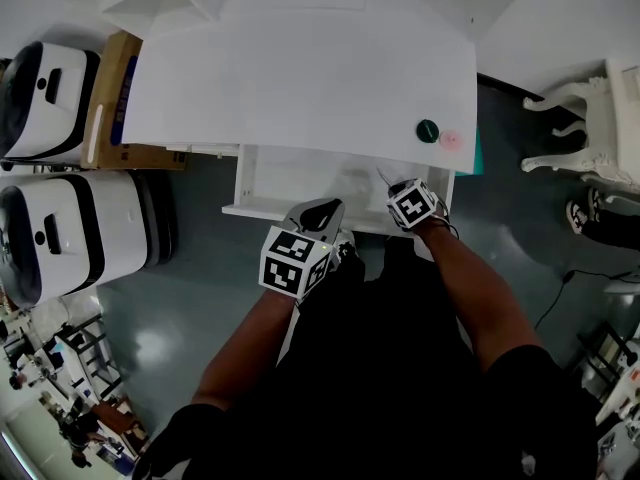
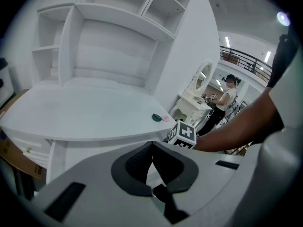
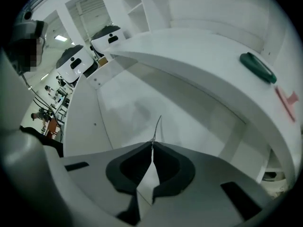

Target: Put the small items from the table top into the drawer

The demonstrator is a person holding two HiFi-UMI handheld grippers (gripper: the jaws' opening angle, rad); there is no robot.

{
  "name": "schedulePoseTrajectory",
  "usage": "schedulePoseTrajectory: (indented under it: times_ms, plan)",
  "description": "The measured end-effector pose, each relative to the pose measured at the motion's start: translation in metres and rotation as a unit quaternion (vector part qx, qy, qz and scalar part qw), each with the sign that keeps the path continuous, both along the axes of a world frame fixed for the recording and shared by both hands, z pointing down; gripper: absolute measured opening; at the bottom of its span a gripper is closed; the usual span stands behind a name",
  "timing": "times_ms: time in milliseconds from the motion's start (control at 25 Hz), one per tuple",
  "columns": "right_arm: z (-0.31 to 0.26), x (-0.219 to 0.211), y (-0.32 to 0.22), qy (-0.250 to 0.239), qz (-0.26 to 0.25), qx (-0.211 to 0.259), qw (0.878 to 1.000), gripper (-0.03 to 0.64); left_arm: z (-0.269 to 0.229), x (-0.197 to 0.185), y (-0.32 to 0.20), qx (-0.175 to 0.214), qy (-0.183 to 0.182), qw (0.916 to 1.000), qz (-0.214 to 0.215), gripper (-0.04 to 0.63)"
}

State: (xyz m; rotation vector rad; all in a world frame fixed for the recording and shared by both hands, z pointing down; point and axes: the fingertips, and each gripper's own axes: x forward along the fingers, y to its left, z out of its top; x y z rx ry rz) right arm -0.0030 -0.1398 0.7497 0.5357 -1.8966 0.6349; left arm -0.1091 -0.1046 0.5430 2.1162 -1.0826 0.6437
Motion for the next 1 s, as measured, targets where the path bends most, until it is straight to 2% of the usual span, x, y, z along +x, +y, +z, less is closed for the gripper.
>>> schedulePoseTrajectory:
  times_ms: [80, 720, 1000]
  plan:
    - [0.007, -0.002, 0.0, 0.001, -0.002, -0.014, 1.0, 0.032, 0.002, -0.003, 0.001, -0.003, 0.001, 1.0, -0.007, 0.011]
    - [0.037, -0.003, 0.007, 0.046, -0.09, -0.028, 0.994, 0.035, 0.004, -0.014, 0.0, -0.008, 0.001, 0.9996, -0.027, 0.009]
    - [0.028, -0.006, 0.007, 0.033, -0.088, -0.022, 0.995, 0.037, 0.003, -0.014, 0.0, -0.007, 0.002, 0.9997, -0.024, 0.011]
